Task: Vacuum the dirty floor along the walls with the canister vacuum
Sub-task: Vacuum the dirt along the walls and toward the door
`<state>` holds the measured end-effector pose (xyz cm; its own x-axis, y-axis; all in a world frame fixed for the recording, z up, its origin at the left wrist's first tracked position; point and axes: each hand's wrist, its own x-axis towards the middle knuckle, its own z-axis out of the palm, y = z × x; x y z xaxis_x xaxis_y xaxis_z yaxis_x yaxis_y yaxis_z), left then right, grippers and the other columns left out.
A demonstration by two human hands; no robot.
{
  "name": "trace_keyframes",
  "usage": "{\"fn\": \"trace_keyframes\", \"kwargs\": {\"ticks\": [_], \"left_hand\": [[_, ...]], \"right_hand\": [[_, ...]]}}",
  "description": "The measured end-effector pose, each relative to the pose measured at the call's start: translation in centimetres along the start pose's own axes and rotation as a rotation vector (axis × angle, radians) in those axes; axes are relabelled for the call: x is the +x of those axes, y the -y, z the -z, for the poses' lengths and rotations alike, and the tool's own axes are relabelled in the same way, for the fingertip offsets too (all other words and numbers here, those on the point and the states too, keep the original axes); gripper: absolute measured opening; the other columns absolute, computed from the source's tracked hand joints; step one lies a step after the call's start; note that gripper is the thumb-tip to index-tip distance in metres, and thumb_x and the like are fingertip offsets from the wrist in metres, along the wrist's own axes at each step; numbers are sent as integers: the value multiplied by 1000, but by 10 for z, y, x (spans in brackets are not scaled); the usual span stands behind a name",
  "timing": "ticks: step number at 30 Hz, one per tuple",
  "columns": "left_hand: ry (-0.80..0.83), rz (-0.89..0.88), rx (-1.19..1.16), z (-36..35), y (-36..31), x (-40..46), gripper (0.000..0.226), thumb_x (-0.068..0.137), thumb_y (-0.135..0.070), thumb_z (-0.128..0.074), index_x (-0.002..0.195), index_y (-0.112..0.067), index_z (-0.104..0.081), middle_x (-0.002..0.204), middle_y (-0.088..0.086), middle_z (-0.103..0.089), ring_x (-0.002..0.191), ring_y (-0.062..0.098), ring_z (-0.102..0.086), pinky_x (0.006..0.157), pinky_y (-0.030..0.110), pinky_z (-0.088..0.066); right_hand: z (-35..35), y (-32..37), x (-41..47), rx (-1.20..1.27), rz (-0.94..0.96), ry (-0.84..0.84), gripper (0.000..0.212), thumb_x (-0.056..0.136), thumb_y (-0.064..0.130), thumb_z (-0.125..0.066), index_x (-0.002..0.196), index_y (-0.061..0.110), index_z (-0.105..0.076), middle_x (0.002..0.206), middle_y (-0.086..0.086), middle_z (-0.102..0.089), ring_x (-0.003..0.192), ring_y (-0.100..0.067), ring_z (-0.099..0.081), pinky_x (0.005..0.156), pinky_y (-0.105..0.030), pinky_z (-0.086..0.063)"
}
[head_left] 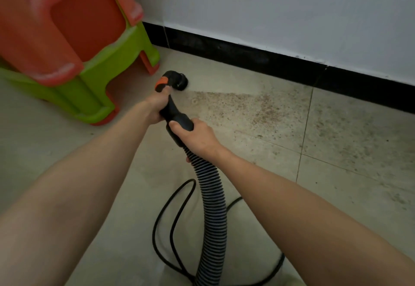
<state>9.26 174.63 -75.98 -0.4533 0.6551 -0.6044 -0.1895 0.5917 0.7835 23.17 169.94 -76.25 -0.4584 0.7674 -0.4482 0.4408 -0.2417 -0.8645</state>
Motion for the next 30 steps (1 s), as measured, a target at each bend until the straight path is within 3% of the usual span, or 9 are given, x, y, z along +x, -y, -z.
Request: {"fn": "trace_keyframes", "kwargs": {"ticks": [2, 5, 11, 14, 18, 20, 22, 27, 30], "left_hand": [[-50, -18, -14, 13, 2, -6, 47, 102, -34, -37, 138, -3, -34, 91, 5, -49, 88, 23, -52, 86, 37, -45], [-91, -11, -48, 27, 11, -13, 47, 103, -33, -36, 139, -3, -32, 107, 7, -46, 108, 27, -53, 93, 38, -44], [-69, 61, -104, 36, 34, -15, 48, 101, -40, -38, 133, -5, -39, 85, 4, -50, 75, 16, -52, 80, 33, -43], [-30, 70, -87, 27, 37, -16, 49, 100, -42, -38, 133, -6, -39, 86, 4, -51, 75, 16, -53, 78, 34, -44], [18, 16, -51, 4, 36, -23, 49, 101, -39, -39, 135, -4, -38, 87, 3, -50, 83, 19, -56, 74, 33, -46], [36, 5, -14, -7, 35, -25, 50, 101, -39, -39, 134, -3, -39, 86, 4, -49, 81, 20, -56, 73, 33, -47], [50, 3, 25, -18, 34, -29, 49, 100, -38, -39, 132, -1, -39, 84, 4, -49, 74, 18, -52, 69, 32, -46], [112, 2, 71, -44, 33, -38, 49, 101, -39, -39, 131, -2, -39, 86, 4, -50, 86, 20, -52, 76, 33, -46], [155, -4, 93, -60, 33, -43, 47, 101, -39, -39, 129, -2, -41, 87, 4, -51, 78, 17, -52, 78, 33, -46]], "right_hand": [[-9, 3, -2, -8, 8, 39, 44, 91, 50, -60, 107, 10, -52, 92, -12, -63, 55, -23, -63, 45, -30, -55], [-19, 2, -7, -16, 10, 79, 44, 91, 50, -60, 106, 9, -52, 86, -10, -62, 50, -22, -61, 44, -29, -54], [-29, -13, -18, -86, 31, 64, 43, 90, 50, -60, 102, 10, -53, 84, -9, -62, 47, -20, -60, 42, -29, -53], [-22, -19, -25, -82, 37, 16, 42, 90, 50, -60, 99, 10, -53, 80, -6, -62, 47, -19, -60, 42, -29, -53], [-10, -29, -33, -80, 16, -51, 41, 87, 54, -61, 98, 14, -54, 84, -4, -62, 71, -25, -67, 66, -47, -60], [-4, -34, -38, -64, -2, -79, 42, 86, 54, -61, 98, 15, -54, 85, -3, -62, 74, -26, -67, 69, -50, -59], [2, -37, -43, -41, -15, -105, 40, 87, 54, -60, 99, 16, -54, 84, -3, -62, 70, -26, -67, 67, -48, -60], [16, -44, -57, -9, -56, -162, 42, 87, 54, -59, 101, 15, -55, 84, -5, -63, 64, -25, -65, 63, -46, -60], [26, -48, -66, 12, -66, -201, 41, 88, 52, -59, 102, 14, -55, 84, -5, -63, 59, -22, -63, 55, -38, -60]]}}
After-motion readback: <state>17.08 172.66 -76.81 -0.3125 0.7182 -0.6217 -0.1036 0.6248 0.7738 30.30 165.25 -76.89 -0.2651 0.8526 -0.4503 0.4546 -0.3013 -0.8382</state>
